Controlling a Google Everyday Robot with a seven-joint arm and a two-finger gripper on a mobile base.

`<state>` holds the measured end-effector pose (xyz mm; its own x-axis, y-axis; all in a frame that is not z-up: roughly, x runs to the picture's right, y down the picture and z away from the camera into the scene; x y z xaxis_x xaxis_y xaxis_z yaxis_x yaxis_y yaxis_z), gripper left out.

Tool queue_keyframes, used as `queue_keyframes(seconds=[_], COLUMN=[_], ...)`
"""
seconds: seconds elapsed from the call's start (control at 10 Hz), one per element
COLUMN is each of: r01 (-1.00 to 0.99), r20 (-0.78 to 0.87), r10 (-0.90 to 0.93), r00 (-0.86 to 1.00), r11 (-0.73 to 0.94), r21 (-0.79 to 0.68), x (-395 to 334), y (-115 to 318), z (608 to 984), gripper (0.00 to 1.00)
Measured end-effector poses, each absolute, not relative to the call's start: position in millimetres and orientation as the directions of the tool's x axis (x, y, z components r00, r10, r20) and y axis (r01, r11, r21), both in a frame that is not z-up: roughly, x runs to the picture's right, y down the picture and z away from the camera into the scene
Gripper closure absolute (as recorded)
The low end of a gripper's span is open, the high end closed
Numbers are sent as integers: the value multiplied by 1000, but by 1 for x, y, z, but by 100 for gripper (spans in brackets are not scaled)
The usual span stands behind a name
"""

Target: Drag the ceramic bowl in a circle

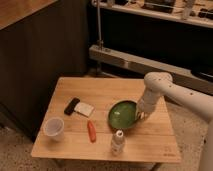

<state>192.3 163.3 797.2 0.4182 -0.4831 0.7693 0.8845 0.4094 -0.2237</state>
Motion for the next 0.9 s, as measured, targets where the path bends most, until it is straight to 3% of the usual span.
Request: queue_keyframes(seconds=[0.4,0.9], r01=[944,985], r20=[796,818], r10=[-529,-556], r00=[293,147], r11=[294,159], r21=[-152,-69], x=[168,50], y=[162,136], z=[792,792], gripper=[100,100])
